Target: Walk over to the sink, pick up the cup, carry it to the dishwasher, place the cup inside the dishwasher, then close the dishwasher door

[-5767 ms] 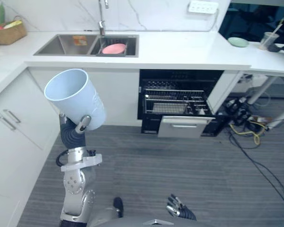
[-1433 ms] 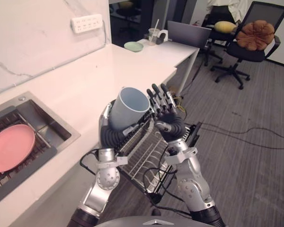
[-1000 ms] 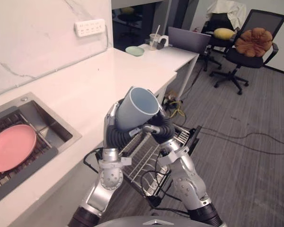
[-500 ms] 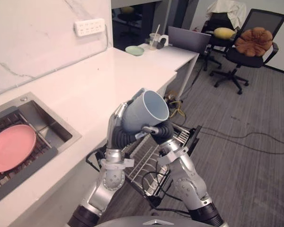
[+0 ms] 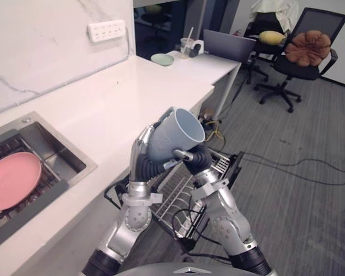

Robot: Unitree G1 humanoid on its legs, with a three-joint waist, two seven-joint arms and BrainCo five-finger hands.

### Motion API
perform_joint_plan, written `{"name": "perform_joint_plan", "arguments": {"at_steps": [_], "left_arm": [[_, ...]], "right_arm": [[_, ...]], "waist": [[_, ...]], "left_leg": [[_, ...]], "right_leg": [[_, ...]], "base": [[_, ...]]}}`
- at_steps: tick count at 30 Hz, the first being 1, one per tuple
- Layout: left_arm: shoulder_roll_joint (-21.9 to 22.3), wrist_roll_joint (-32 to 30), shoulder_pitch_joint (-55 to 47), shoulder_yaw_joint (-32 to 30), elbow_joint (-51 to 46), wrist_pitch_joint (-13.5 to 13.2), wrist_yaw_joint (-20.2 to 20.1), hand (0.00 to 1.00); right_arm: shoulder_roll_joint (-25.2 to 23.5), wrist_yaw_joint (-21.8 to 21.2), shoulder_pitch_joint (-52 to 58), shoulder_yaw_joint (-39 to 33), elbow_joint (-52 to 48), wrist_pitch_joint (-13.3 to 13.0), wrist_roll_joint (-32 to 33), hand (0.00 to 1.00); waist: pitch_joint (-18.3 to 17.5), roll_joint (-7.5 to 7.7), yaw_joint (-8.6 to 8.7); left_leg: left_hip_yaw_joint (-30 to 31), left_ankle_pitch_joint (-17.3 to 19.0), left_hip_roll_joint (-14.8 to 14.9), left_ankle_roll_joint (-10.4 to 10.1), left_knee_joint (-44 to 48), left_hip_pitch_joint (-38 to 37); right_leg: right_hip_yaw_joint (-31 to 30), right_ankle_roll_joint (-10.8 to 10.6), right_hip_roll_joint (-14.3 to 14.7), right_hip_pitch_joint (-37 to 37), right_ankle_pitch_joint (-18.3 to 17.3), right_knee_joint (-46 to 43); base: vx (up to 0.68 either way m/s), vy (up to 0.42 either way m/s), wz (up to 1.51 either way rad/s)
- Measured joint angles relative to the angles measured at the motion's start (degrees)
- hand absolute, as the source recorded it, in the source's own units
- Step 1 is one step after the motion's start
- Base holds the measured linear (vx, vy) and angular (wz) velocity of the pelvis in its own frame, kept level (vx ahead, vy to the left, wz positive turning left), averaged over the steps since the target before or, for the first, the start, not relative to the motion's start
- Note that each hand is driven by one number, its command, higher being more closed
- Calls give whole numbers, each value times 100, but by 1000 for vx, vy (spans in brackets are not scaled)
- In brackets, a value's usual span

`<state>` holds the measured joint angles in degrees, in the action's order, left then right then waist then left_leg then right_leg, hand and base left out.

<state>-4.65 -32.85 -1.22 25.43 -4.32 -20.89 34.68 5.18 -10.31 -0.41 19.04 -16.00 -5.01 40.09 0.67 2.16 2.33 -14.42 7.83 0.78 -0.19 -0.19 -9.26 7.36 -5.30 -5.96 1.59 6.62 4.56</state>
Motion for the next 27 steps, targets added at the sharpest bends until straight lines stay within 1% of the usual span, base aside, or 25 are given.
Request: {"name": "perform_joint_plan", "arguments": {"at_steps": [4,7,8,10,13,19,22,25,27], "left_arm": [[-10,11,17,3,49,0,6,100],[-32,132,17,38,56,0,7,100],[-47,168,17,48,57,0,8,0],[-116,361,9,170,67,5,-17,0],[-110,542,-11,185,65,5,-66,0],[-98,692,-40,158,65,9,-93,0],[-91,798,-103,121,66,95,-87,0],[-76,921,-200,45,77,210,-82,0],[-42,1108,-271,-65,82,281,-76,0]], "right_arm": [[0,73,0,13,4,-12,-40,100],[0,88,0,13,4,-40,-203,100],[1,88,0,12,4,-40,-220,100],[-10,96,-12,4,4,-40,-227,100],[-7,99,-29,-10,4,-39,-231,100],[-18,99,-29,-10,4,-38,-226,100],[-26,102,-30,-10,2,-38,-217,100],[-129,103,-33,-7,1,-40,-196,100],[-222,139,-33,-12,1,-71,-99,100]], "waist": [[1,-1,-5],[1,-1,-8],[1,-2,-12],[1,-2,-9],[2,-3,-18],[6,-10,-39],[10,-14,-38],[17,-25,-35],[36,-42,-36]], "left_leg": [[-20,1,1,-1,8,2],[-89,1,2,-2,11,17],[-110,2,3,-2,11,17],[-118,2,3,-2,11,22],[-117,2,3,-2,11,22],[-113,2,3,-2,10,22],[-113,2,4,-2,8,22],[-113,2,5,-2,6,20],[-114,2,4,-2,4,20]], "right_leg": [[-23,2,2,-11,8,0],[-43,3,8,-49,27,0],[-49,-1,10,-59,34,0],[-55,2,11,-71,42,0],[-53,1,11,-69,44,0],[-50,1,11,-67,44,0],[-49,1,12,-68,44,0],[-50,1,14,-68,44,0],[-50,1,14,-67,44,0]], "base": [[0,0,-1],[-7,-2,-7],[-31,-9,-9],[-48,-17,-5],[-48,-18,0],[-44,-17,0],[-49,-20,0],[-35,-15,0],[-48,-18,0]]}}
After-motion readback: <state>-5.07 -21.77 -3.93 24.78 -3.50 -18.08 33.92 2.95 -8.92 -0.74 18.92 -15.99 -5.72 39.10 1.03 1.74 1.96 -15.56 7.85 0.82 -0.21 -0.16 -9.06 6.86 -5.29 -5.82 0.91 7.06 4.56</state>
